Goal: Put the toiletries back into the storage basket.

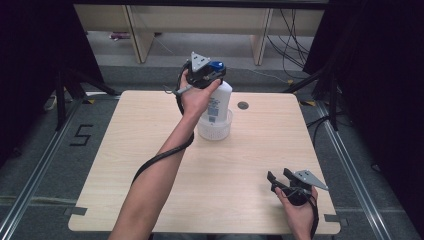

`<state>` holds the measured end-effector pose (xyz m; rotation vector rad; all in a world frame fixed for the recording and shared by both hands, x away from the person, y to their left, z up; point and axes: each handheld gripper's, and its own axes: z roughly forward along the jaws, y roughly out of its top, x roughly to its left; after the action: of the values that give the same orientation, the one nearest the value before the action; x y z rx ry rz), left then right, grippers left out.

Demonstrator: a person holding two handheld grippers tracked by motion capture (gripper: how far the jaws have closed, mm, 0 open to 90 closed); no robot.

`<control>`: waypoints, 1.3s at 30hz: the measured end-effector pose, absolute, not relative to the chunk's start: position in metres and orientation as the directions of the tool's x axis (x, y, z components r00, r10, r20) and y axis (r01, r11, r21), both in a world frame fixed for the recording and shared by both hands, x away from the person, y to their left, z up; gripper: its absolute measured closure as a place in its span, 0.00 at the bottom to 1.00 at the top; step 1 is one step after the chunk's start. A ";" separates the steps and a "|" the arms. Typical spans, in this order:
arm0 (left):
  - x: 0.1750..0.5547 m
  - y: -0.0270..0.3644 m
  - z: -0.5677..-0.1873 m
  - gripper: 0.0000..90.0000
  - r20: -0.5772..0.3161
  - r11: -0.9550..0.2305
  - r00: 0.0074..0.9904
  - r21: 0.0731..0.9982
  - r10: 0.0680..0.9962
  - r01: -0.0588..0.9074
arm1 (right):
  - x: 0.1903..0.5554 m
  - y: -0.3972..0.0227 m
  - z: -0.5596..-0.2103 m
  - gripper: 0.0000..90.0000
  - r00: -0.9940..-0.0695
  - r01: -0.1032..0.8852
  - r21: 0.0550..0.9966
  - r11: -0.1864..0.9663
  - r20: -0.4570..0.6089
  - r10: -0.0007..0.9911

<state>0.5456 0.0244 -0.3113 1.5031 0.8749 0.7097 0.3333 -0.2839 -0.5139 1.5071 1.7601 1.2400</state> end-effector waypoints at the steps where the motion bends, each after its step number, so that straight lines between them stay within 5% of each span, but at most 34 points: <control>1: 0.546 0.024 -0.312 0.67 -0.051 -0.021 0.531 0.992 0.846 0.128 | 0.334 -0.285 -0.514 0.36 -0.265 0.477 0.879 -0.016 0.161 0.951; 39: 0.552 0.019 -0.341 0.67 -0.063 -0.025 0.537 0.988 0.841 0.155 | 0.334 -0.284 -0.514 0.36 -0.269 0.471 0.882 -0.009 0.153 0.951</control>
<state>0.5516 0.0192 -0.3409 1.5232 0.8903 0.6841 0.3336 -0.2842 -0.5144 1.4730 1.7659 1.2334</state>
